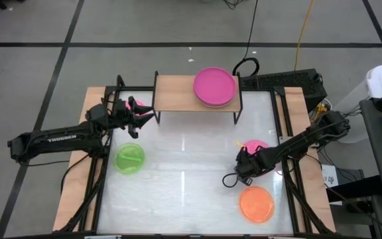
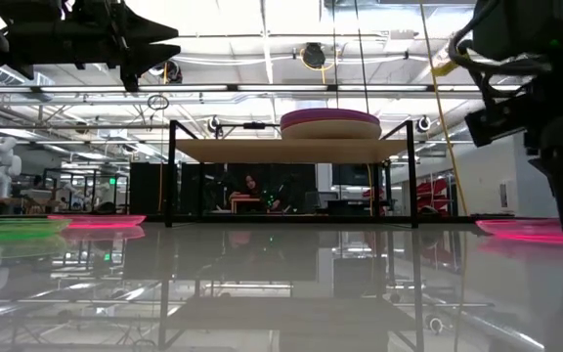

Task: Place and stack plates onto a shelf
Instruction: Put the right pink transparent plate on the shelf

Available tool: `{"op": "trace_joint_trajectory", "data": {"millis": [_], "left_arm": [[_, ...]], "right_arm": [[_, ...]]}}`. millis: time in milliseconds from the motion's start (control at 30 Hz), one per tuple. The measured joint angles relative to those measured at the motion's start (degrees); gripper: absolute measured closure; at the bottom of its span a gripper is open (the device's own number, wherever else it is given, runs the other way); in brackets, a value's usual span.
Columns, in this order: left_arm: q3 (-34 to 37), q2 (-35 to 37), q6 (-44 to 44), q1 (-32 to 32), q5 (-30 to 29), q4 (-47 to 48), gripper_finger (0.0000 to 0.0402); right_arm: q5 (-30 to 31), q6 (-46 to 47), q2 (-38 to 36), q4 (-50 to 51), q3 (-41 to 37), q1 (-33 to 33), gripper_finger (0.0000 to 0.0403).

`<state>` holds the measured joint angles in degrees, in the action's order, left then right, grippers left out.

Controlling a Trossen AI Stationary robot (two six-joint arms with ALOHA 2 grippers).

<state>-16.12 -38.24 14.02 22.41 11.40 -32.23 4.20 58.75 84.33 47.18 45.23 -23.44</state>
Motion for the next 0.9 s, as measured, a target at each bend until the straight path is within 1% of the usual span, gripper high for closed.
{"op": "trace_joint_trajectory", "data": {"millis": [167,267,433,633,767,900], "left_arm": [[0.0,0.0,0.0,0.0,0.0,0.0,0.0241],[0.0,0.0,0.0,0.0,0.0,0.0,0.0241],[0.0,0.0,0.0,0.0,0.0,0.0,0.0241],[0.0,0.0,0.0,0.0,0.0,0.0,0.0241],[0.0,0.0,-0.1,0.0,0.0,-0.1,0.0241],[0.0,0.0,-0.1,0.0,0.0,-0.1,0.0241]], "right_arm": [[0.1,0.1,-5.5,-1.3,0.0,0.0,0.0402],[0.2,-1.9,-9.4,-4.2,0.0,-0.3,0.0402],[0.0,-8.2,-16.2,-14.3,0.0,-0.4,0.0403],[-1.5,-19.9,-22.3,-31.7,0.1,-0.4,0.0403],[-1.7,-28.4,-24.2,-42.2,0.2,-0.2,0.0403],[-3.1,-34.7,-24.5,-49.4,0.2,1.3,0.0403]]}}
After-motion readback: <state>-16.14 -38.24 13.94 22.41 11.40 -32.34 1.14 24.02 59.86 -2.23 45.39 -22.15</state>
